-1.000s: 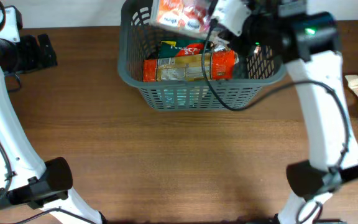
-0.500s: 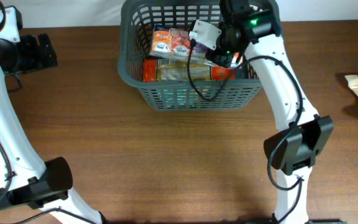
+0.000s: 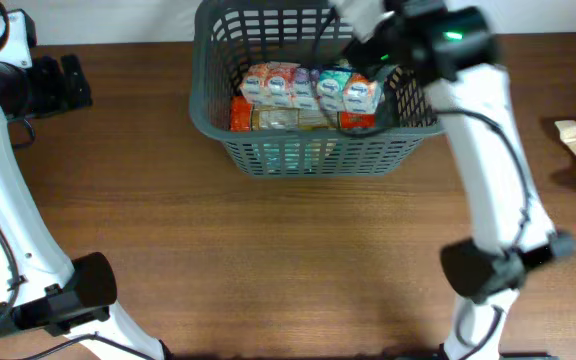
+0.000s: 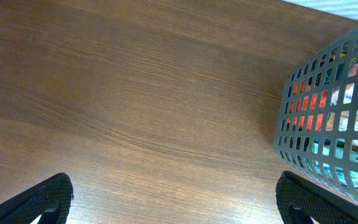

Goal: Pack container
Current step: 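Move the right gripper to the beige snack pouch and grasp it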

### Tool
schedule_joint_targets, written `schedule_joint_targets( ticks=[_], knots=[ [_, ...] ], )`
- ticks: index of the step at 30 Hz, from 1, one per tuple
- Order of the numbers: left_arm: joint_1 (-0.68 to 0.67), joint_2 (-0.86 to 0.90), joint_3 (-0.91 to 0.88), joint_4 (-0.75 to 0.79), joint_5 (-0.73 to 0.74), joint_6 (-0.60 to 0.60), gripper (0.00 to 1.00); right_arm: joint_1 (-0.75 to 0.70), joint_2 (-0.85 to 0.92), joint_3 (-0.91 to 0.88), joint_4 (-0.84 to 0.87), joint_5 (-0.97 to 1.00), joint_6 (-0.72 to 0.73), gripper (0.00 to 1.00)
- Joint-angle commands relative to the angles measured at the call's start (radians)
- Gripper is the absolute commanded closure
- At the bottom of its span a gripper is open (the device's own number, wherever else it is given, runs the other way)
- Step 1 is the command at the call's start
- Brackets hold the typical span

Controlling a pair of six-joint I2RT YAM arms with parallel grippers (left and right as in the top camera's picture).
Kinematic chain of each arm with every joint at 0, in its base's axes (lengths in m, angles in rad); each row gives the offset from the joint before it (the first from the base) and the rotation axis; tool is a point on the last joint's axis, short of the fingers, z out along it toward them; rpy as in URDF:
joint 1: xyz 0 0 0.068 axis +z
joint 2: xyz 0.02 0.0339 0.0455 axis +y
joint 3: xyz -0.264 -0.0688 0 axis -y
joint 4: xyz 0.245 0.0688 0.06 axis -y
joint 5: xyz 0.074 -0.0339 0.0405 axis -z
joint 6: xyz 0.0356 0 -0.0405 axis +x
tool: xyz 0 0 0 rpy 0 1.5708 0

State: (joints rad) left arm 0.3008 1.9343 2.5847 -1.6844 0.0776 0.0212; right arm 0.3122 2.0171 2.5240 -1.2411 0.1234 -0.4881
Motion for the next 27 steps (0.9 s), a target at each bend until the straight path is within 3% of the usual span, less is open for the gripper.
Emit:
schedule_joint_targets(
  ticks=[1,7,16,22,27],
  knots=[
    [0.003,-0.008,0.009,-0.003,0.0,-0.01,0.01,-0.075,-0.147,0.052,-0.002,0.186,0.187,0.23],
    [0.003,-0.008,0.009,-0.003,0.0,-0.01,0.01,-0.33,-0.161,0.041,-0.102,0.194,0.389,0.18],
    [0.003,-0.008,0.009,-0.003,0.0,-0.01,0.01,-0.695,-0.049,-0.138,-0.128,0.071,0.49,0.17],
    [0.003,-0.008,0.009,-0.003,0.0,-0.01,0.01,-0.82,0.028,-0.316,-0.015,0.06,0.496,0.15],
    [0.003,-0.008,0.009,-0.003,0.0,-0.01,0.01,-0.877,0.067,-0.431,0.106,0.06,0.411,0.09]
  ],
)
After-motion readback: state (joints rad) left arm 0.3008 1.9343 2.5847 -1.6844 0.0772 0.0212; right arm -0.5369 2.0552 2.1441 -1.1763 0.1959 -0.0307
